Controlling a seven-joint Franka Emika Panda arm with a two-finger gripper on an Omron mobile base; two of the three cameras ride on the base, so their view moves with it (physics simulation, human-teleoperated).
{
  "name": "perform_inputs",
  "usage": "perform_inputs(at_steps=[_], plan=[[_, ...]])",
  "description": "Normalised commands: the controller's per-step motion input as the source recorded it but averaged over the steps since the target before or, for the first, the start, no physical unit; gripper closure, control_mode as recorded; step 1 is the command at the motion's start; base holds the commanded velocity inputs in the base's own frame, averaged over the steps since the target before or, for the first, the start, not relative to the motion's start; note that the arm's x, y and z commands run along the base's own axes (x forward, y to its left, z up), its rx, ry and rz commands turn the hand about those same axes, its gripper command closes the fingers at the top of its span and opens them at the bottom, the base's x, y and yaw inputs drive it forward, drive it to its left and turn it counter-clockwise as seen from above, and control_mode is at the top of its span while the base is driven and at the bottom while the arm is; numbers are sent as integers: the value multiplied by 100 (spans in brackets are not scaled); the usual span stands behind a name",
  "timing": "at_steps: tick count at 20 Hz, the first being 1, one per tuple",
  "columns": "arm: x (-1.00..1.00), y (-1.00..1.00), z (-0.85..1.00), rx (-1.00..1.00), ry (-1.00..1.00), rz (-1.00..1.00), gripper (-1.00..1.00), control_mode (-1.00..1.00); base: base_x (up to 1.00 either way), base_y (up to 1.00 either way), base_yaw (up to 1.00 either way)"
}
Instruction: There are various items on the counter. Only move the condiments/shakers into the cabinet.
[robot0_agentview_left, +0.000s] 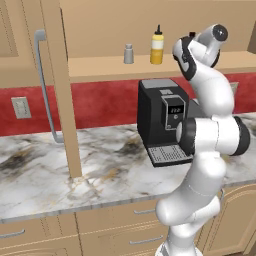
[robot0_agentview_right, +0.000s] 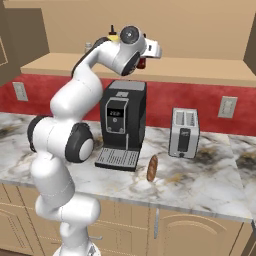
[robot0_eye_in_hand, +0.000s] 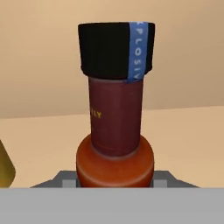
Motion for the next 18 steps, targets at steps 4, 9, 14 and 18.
perform_inputs(at_steps=[4, 9, 14, 18], plan=[[36, 0, -17, 0, 0, 0, 100, -100, 0, 0, 0], [24, 0, -11, 0, 0, 0, 100, -100, 0, 0, 0], [11, 0, -4, 0, -1, 0, -100, -100, 0, 0, 0], [0, 0, 0, 0, 0, 0, -100, -100, 0, 0, 0]])
